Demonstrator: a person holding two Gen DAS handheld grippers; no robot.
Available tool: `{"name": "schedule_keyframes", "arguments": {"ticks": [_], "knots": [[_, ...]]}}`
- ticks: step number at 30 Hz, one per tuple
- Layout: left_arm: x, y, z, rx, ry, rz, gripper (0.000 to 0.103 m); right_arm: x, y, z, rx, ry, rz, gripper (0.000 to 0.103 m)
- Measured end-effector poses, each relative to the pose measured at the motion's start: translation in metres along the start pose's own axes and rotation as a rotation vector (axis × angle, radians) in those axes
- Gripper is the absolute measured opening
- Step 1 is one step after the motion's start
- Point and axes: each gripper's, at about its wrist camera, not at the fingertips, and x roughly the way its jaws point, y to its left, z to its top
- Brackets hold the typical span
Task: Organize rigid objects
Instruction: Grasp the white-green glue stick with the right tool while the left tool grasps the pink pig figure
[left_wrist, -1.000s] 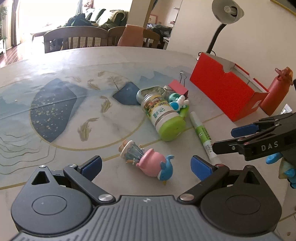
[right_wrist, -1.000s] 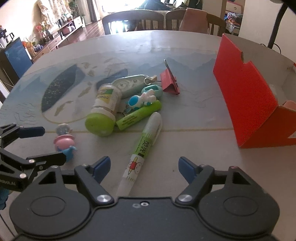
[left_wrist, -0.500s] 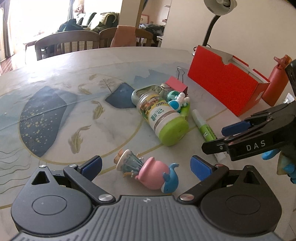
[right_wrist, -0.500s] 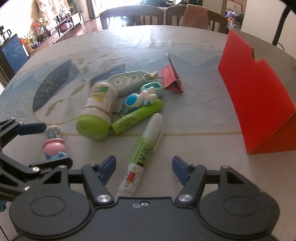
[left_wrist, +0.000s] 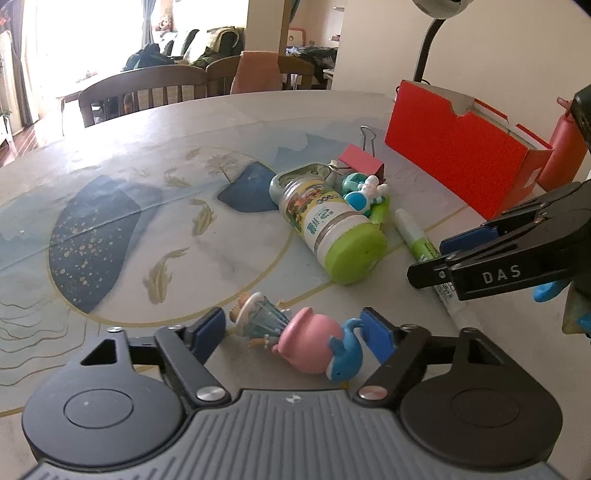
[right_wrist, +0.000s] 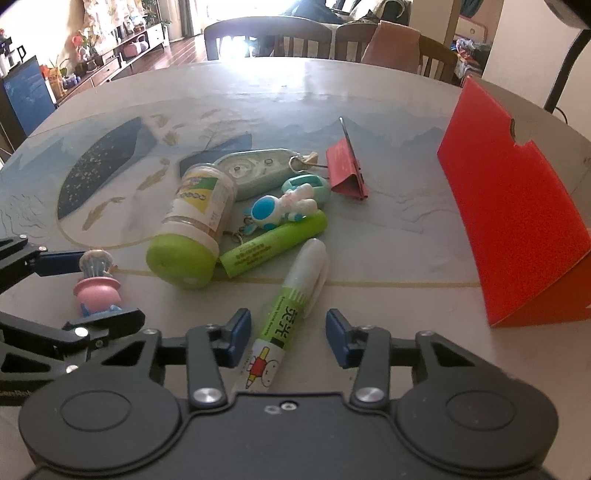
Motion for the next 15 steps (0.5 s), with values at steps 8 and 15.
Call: {"name": "schedule_keyframes", "arguments": {"ticks": [8,15], "knots": [[0.000,-0.001,0.002,-0.023,0.013,0.021,0.076,0.000,-0.005,0.001,0.028,0.000,-0.003,0.018],[-0.001,0.000,0.004,-0.066,0.028,0.024,0.075,-0.009,-0.018,-0.003,0.086,-0.006,0.016,0.017]]}}
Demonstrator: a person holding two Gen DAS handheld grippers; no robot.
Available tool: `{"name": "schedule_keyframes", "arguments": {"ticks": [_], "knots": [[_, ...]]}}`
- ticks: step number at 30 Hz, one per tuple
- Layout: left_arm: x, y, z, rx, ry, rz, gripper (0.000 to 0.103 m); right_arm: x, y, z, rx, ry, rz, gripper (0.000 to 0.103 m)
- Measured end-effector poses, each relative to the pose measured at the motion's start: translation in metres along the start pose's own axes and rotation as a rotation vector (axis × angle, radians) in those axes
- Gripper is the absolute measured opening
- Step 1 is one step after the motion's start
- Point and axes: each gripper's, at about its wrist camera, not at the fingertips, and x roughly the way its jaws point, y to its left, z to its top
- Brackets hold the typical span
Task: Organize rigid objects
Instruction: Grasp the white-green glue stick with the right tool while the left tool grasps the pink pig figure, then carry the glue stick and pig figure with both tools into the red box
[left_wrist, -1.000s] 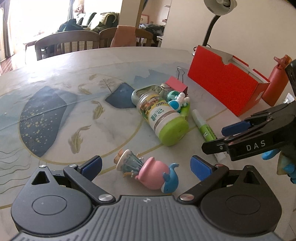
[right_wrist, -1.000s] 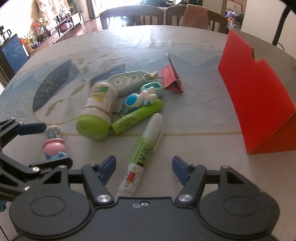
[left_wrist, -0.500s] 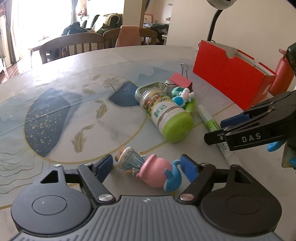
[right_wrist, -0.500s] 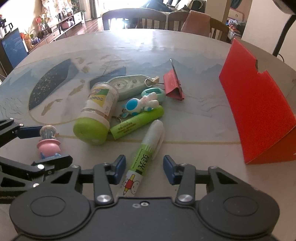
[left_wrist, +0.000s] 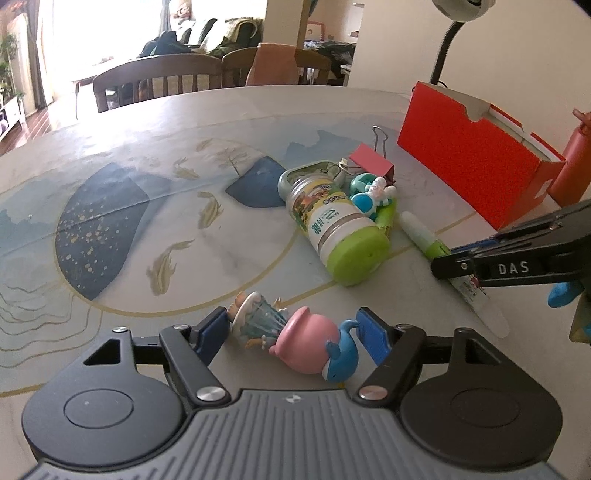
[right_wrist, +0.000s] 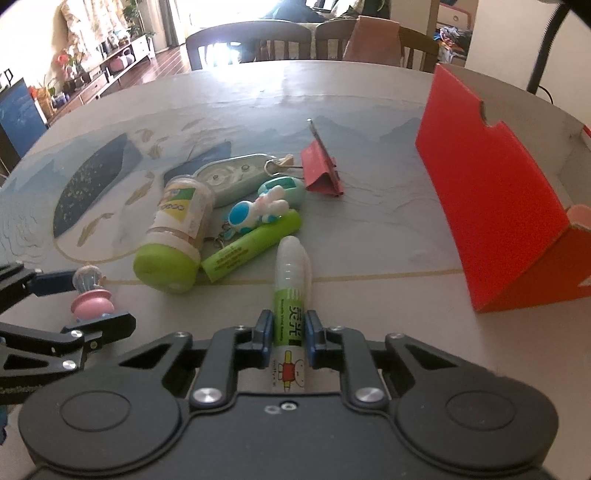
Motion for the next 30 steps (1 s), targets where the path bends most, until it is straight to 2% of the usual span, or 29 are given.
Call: {"name": "schedule_keyframes", "arguments": {"ticks": [10,19,30], "knots": [[-0.013,-0.004,0.002,-0.064,0.004,-0.019,0.075,-0.038,-0.011,-0.002,0.020,-0.040,0.065,0.017],[-0.037,-0.022,0.005,-0.072,-0.017,-0.043,0.075,-0.079,-0.030,-0.002,0.049,-0.089,0.099,0.017],[-0.080,-0.069,0.045,-0.058,-0.071,-0.087,0.075,-0.135,-0.061,0.009,0.062,-0.168,0.118,0.017]]}}
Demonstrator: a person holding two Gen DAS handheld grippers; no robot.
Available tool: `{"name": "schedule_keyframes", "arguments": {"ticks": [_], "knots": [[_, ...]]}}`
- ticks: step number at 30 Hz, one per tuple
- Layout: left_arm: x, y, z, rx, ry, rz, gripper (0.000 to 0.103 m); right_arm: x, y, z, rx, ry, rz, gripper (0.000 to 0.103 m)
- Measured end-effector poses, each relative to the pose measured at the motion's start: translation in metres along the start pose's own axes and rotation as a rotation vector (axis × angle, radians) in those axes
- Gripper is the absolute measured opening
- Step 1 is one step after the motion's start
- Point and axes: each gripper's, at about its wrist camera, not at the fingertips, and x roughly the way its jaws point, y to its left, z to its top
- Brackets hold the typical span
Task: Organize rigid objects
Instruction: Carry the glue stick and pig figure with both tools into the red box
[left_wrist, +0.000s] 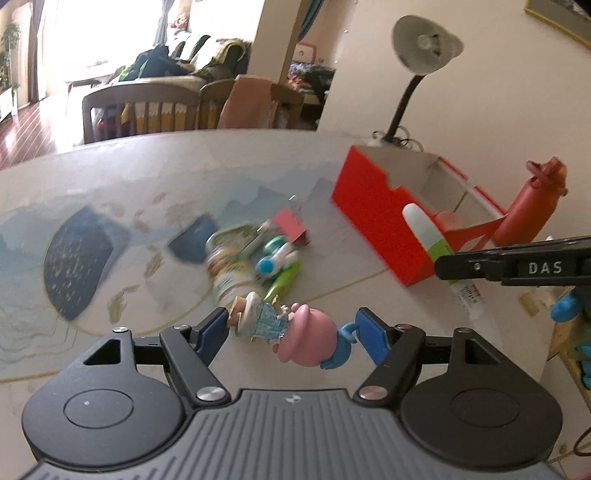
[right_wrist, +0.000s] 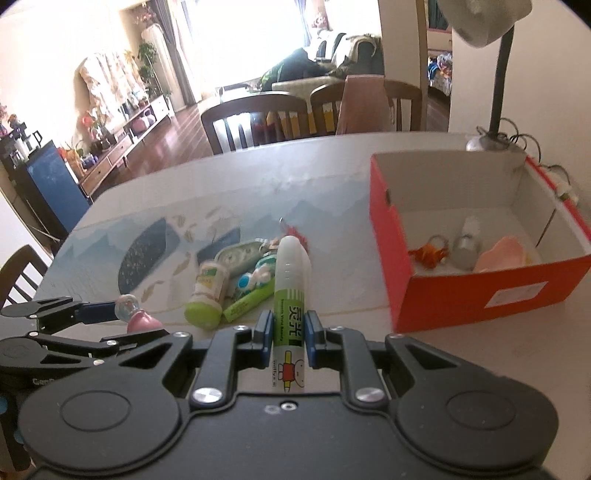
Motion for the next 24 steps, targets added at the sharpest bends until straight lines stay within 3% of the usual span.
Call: {"name": "schedule_keyframes", "arguments": {"ticks": [11,24], "knots": [[-0.007,-0.062,0.044,0.046,-0.046,-0.040,0.075,-0.031,-0.045,0.026,0.015,-0.073,-0.002,0.017],[0.032,-0.132,0.085,0.084,-0.051,-0.089,0.075,-0.029,-0.117,0.055,0.052,-0.099,-0.023,0.017]]}}
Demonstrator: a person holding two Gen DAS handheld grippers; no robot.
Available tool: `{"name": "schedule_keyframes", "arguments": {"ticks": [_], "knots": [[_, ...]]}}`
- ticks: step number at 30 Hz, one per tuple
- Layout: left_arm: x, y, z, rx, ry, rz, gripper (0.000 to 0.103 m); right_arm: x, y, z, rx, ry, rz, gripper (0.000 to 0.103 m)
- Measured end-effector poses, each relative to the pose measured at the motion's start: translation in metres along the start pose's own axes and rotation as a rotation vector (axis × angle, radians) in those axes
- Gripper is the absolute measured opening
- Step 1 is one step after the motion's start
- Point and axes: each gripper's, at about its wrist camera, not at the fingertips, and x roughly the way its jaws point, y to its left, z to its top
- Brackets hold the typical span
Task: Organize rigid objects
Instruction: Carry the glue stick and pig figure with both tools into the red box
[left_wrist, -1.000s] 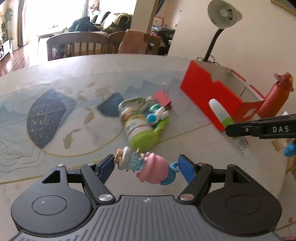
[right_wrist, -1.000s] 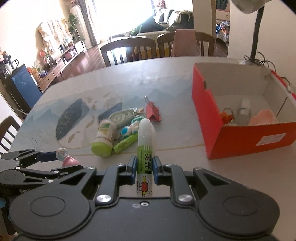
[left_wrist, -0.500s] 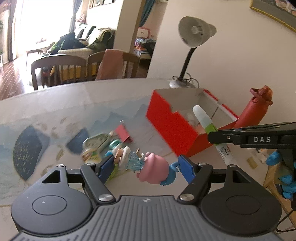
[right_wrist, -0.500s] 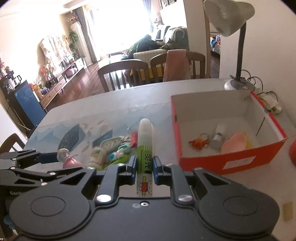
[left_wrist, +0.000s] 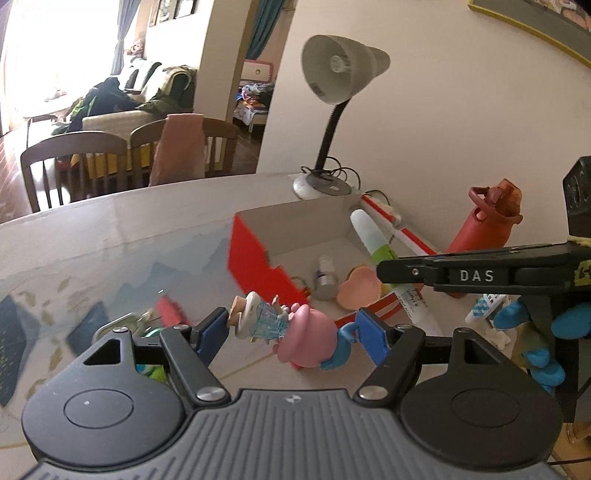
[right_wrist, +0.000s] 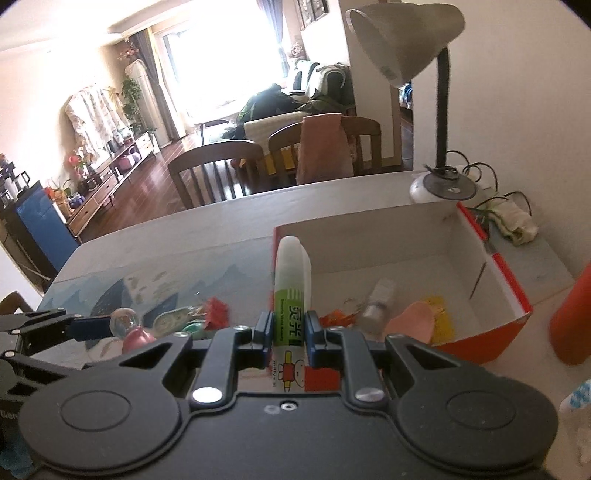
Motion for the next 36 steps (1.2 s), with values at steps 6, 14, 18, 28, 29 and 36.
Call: {"name": "schedule_keyframes", "arguments": {"ticks": [6,14,18,28,29,36], "knots": [[0.034,-0.022,0.018,0.005,0.021,-0.011,0.075,0.009,-0.035,0.016,0.013,-0.011,-0.012,0.017],[0.083,-0.050,0.039,0.040,0.061,0.003,0.075,0.028,-0.076,0.036,0.023,-0.009,-0.048,0.017],[0.107,-0.059,0.047,0.056,0.085,0.028,0.075,0.043,-0.096,0.043,0.030,0.000,-0.065,0.017],[0.178,-0.060,0.075,0.059,0.160,0.089,0.075,0.092,-0.133,0.054,0.052,0.072,-0.087,0.017],[0.185,-0.058,0.076,0.058,0.171,0.098,0.075,0.096,-0.134,0.055,0.046,0.080,-0.090,0.017],[0.232,-0.052,0.086,0.063,0.246,0.149,0.075,0.125,-0.141,0.048,0.003,0.146,-0.098,0.017]]}}
